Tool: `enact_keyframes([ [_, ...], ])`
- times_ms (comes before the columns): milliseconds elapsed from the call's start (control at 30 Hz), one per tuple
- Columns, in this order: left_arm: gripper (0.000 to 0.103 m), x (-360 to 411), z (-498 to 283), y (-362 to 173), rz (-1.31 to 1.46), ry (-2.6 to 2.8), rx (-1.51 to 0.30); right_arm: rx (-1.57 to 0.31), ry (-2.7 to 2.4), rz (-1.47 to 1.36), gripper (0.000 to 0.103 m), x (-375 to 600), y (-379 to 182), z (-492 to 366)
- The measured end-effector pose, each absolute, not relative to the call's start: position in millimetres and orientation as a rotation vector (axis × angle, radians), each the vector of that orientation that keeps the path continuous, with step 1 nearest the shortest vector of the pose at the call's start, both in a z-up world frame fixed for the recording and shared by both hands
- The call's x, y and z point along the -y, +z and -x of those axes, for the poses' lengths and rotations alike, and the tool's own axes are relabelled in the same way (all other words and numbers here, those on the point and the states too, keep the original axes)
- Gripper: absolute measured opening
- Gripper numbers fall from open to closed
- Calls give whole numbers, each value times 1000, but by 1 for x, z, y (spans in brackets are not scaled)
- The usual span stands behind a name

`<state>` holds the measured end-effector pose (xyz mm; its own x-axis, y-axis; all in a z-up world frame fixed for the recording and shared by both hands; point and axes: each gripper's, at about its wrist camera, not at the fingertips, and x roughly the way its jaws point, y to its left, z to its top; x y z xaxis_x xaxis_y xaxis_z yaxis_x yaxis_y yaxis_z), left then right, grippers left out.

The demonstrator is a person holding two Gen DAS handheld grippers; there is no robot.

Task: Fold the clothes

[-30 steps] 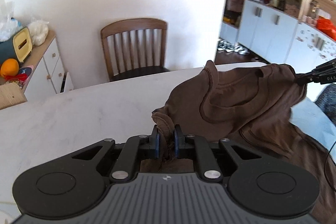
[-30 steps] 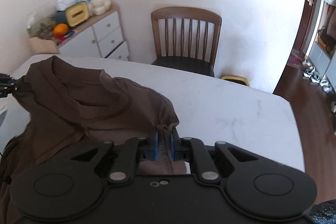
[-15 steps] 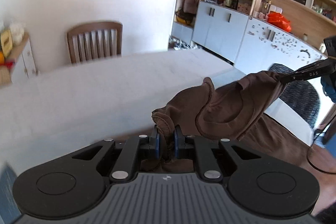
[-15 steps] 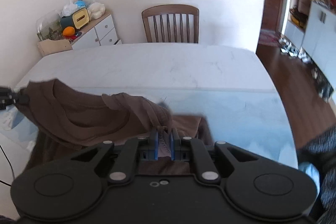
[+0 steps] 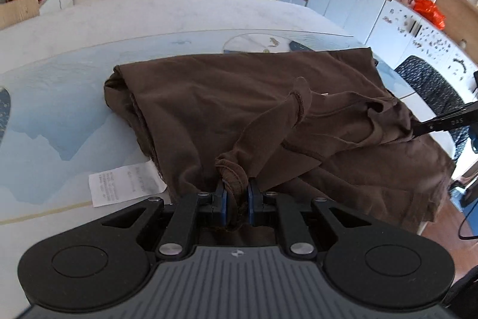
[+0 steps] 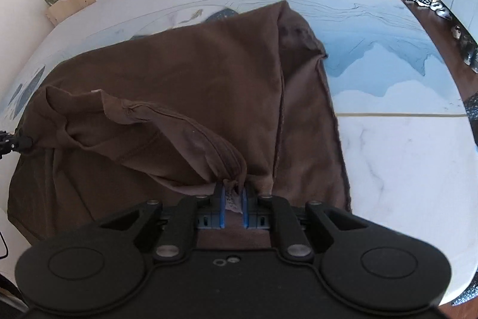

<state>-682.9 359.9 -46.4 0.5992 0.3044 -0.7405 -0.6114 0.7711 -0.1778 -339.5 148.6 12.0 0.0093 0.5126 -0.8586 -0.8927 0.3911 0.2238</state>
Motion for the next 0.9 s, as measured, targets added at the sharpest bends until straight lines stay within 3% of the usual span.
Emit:
enact_keyframes([
  [200,11,-331,693,-11,409,573,-691,-982,1264,372,103,-127,50,332],
  [300,11,-317,694,-21,435,572,-733,-944,1318,358,103,-112,68,330],
  [500,16,-301,692,-46,496,610,-829,-1037,1297,487,103,-120,21,328],
  [533,21,-299,694,-45,504,620,-837,-1053,1298,503,103,-123,16,328],
  [600,47,-292,699,-38,513,645,-857,-1059,1326,489,103,-120,19,325],
  [633,74,-286,703,-35,513,659,-863,-1069,1334,487,103,-117,19,322],
  [667,79,-279,708,-33,507,675,-865,-1069,1332,497,103,-113,19,320],
  [900,78,-251,730,-50,650,720,-938,-1059,1289,527,103,-95,16,297],
])
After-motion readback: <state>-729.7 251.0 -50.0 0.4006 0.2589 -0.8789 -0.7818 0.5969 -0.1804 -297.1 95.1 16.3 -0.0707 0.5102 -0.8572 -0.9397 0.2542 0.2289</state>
